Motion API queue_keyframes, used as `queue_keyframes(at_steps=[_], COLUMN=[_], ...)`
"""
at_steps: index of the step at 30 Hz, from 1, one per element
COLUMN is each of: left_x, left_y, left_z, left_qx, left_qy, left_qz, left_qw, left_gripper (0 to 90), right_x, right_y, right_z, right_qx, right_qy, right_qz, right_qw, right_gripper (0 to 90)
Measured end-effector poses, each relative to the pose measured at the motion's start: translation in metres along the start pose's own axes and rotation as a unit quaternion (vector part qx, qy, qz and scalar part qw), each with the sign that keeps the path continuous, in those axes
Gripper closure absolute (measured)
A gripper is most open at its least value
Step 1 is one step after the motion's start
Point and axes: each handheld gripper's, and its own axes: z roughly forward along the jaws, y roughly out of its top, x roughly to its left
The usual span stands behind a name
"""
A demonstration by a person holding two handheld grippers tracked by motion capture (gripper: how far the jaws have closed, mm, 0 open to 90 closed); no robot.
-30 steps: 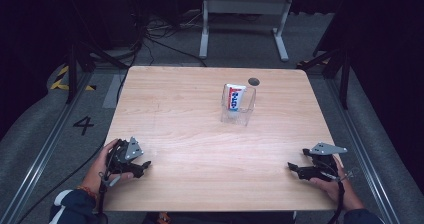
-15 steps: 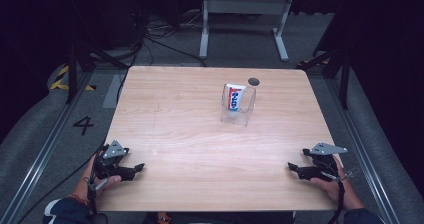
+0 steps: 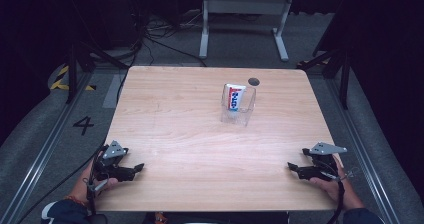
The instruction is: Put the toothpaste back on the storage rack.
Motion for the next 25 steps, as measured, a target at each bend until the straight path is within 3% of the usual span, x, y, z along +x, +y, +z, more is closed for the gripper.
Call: queue_keyframes(at_steps=[5, 6, 17, 25], left_x=[-0.0005, 0.0007, 0.0016, 0.0005], left_y=[0.0006, 0.0011, 0.0018, 0.0015], left_z=[0.0, 0.0003, 0.0006, 0.0017], left_qx=[0.005, 0.002, 0.002, 0.001], left_qy=[0.001, 0.003, 0.007, 0.01], left_qz=[-0.006, 0.004, 0.008, -0.003], left_qw=[1.0, 1.0, 0.9999, 0.9999], left_gripper=[13.5, 13.5, 12.8, 11.1], right_x=[-0.0004, -0.0006, -0.0007, -0.0008], right_y=[0.0004, 0.0005, 0.0011, 0.0011], right_z=[0.0005, 0.0006, 0.0011, 0.0011], right_qx=[-0.001, 0.0, 0.0, 0.0], right_qy=[0.001, 0.002, 0.004, 0.004], right_qz=[-0.001, -0.002, -0.001, -0.001], right_qw=[1.0, 1.0, 1.0, 1.0], right_gripper=[14.2, 14.1, 14.0, 14.0])
